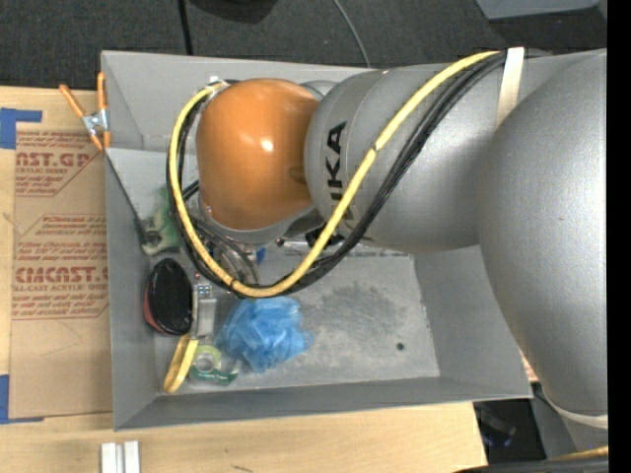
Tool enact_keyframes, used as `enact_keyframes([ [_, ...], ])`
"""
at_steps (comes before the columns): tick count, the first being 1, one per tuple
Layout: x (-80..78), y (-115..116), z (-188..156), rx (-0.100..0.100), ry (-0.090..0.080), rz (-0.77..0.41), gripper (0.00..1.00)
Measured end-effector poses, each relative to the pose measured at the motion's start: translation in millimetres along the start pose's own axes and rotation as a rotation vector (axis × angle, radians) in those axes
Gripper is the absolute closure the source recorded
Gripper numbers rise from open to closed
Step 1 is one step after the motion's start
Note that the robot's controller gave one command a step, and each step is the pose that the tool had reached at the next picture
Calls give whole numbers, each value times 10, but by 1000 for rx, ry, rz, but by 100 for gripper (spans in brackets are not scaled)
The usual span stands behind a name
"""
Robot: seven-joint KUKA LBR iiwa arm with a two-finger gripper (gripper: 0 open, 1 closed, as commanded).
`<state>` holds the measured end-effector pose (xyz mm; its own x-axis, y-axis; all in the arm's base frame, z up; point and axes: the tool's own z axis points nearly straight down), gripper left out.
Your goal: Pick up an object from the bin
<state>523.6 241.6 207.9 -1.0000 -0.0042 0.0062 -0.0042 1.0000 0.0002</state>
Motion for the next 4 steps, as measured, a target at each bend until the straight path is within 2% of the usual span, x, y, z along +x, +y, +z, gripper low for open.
enact_keyframes([
  [1,4,-6,-14,0,0,1,0],
  [2,124,-418,162,-3,-8,-36,0],
  [3,-127,-744,703,-1,-9,-145,0],
  [4,-120,-920,1177,-3,-8,-210,0],
])
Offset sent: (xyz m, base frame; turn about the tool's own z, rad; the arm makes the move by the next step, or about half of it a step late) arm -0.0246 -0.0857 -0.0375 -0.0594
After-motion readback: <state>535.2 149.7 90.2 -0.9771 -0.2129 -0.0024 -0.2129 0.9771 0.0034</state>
